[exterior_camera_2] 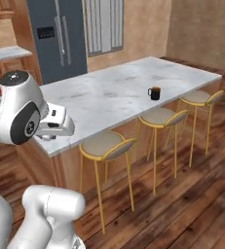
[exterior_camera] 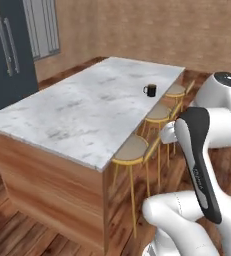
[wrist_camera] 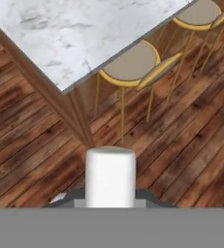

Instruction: Pick up the marshmallow and place it in the cup of hot chocolate on the dining counter.

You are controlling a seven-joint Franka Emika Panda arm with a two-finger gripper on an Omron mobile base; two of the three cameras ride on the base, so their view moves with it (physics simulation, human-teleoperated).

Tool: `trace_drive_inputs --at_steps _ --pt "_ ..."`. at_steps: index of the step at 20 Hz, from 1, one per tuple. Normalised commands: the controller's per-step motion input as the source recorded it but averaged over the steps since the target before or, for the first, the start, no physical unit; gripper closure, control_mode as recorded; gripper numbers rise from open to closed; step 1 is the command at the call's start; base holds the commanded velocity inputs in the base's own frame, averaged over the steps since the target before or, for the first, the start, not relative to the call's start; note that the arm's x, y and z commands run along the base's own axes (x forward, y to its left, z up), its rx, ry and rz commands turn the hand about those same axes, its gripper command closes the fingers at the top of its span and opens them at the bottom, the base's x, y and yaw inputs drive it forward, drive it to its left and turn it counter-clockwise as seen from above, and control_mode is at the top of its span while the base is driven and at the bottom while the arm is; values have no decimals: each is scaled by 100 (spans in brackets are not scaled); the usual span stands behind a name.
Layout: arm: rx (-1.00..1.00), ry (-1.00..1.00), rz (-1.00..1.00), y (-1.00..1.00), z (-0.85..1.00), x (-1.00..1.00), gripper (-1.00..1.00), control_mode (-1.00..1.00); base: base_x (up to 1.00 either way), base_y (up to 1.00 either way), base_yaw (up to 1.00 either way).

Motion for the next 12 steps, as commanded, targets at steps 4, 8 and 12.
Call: trace_drive_inputs --at_steps 4,8,12 --pt "0 0 0 0 0 0 100 100 22 -100 50" --pt "0 0 0 0 0 0 100 100 7 -100 49" --pt "0 0 0 0 0 0 100 100 6 -100 56"
